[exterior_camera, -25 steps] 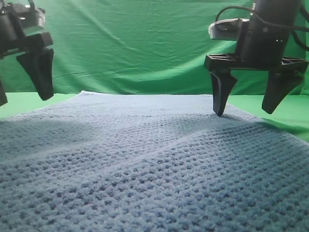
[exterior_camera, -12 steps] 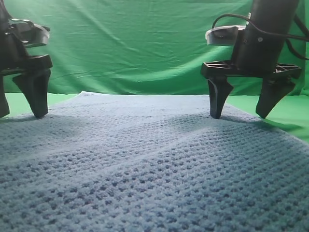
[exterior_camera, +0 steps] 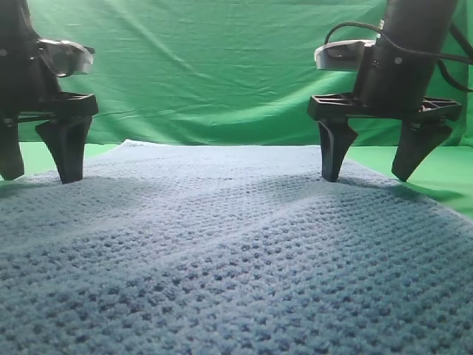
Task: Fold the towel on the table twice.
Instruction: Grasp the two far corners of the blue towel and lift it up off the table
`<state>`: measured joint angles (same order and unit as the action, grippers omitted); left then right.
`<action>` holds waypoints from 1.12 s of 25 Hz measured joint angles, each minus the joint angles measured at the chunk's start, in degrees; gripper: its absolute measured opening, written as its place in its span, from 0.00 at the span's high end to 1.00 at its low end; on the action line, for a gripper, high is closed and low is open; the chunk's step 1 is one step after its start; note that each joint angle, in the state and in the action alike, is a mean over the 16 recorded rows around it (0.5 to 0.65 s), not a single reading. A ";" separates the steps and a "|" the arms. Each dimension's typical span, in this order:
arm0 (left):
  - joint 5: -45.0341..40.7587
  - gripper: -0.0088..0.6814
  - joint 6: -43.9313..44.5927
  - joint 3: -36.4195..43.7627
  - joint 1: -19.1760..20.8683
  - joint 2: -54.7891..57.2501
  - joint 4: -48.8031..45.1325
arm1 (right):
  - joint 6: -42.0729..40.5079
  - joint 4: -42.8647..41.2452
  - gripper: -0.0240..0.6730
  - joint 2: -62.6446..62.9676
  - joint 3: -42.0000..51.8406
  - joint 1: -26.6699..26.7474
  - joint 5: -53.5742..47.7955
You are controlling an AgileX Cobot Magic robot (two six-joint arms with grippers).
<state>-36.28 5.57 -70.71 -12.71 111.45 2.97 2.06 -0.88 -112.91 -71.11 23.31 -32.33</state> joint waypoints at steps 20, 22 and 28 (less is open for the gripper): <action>-1.89 0.78 -4.03 -2.60 -0.35 2.92 2.94 | -2.78 0.01 0.71 -2.48 -2.53 3.96 -2.58; -2.65 0.87 -4.17 -3.33 -0.34 3.22 3.33 | -2.52 -0.31 0.80 -2.79 -3.59 4.31 -3.92; -6.48 0.98 -4.71 -6.50 -0.35 3.79 3.46 | -1.20 -1.59 0.94 -4.10 -8.95 4.49 -10.59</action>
<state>-42.76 0.87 -77.21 -13.07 115.24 6.43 0.87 -2.46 -117.00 -80.05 27.80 -42.92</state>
